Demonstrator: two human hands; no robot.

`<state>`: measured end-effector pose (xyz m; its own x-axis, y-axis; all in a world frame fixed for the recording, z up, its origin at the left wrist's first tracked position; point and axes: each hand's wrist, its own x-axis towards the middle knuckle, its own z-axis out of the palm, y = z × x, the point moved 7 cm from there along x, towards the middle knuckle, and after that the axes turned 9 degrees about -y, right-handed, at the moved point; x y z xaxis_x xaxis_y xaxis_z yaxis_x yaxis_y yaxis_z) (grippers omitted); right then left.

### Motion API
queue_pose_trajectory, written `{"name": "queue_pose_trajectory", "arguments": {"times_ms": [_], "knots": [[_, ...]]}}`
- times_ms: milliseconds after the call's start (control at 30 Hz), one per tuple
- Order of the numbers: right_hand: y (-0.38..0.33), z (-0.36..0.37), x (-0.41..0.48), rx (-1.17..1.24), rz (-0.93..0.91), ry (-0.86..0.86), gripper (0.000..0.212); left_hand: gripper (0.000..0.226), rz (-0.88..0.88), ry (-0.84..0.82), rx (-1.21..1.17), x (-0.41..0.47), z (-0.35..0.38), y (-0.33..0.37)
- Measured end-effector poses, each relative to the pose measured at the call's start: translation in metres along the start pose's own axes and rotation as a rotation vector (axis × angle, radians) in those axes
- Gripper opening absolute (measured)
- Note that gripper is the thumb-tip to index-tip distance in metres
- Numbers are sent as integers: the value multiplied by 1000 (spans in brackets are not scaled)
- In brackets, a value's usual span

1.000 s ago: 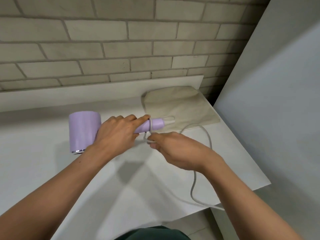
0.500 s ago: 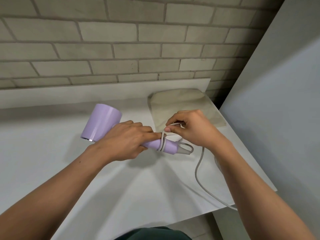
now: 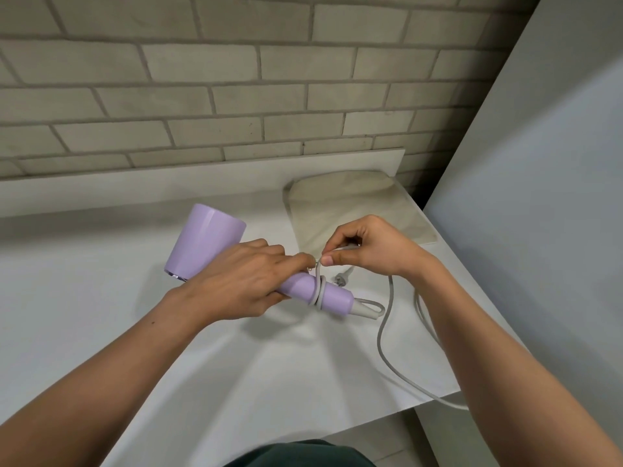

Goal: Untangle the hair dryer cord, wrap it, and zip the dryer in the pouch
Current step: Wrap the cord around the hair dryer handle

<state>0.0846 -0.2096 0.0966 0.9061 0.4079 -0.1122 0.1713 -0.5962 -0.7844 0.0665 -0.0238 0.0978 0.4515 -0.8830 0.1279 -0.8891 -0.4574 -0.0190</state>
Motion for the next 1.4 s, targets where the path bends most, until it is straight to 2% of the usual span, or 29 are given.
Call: {"name": "queue_pose_trajectory", "arguments": {"times_ms": [67, 167, 367, 433, 500, 600, 633, 700, 767, 900, 1000, 1100, 1167, 1300, 1400], "knots": [[5, 3, 3, 36, 12, -15, 7, 57, -1, 22, -5, -1, -2, 3], [10, 9, 7, 89, -5, -43, 5, 71, 88, 72, 48, -1, -6, 12], [26, 21, 5, 265, 26, -59, 12, 54, 66, 155, 102, -2, -10, 6], [38, 31, 0, 355, 62, -56, 26, 52, 13, 185, 68, 1, -13, 0], [55, 44, -6, 456, 163, -45, 42, 59, -44, 207, 50, 4, -15, -4], [66, 67, -13, 529, 256, -72, 22, 60, -123, 258, 16, 9, -21, -10], [63, 72, -15, 461, 259, -78, 21, 59, -153, 275, -6, 10, -23, -13], [44, 79, -18, 207, 219, -108, 33, 60, -216, 280, -10, 12, -25, -19], [18, 89, -25, -36, 151, -208, 39, 59, -269, 248, 28, 13, -21, -24], [-33, 83, -48, -274, 147, -360, 35, 49, -365, 123, -26, 11, -7, -38], [-65, 52, -52, -434, 77, -243, 26, 45, -384, 27, -48, 12, 3, -36], [-73, 16, -44, -720, 114, -56, 14, 48, -300, -46, -35, 16, 10, -25], [-73, 0, -38, -833, 121, 69, 16, 44, -242, -72, -45, 16, 8, -21], [-65, -4, -25, -788, 98, 196, 27, 23, -178, -109, -37, 15, 3, -14], [-47, 3, -16, -760, 104, 216, 28, 30, -213, -120, -80, 11, 4, -13]]}}
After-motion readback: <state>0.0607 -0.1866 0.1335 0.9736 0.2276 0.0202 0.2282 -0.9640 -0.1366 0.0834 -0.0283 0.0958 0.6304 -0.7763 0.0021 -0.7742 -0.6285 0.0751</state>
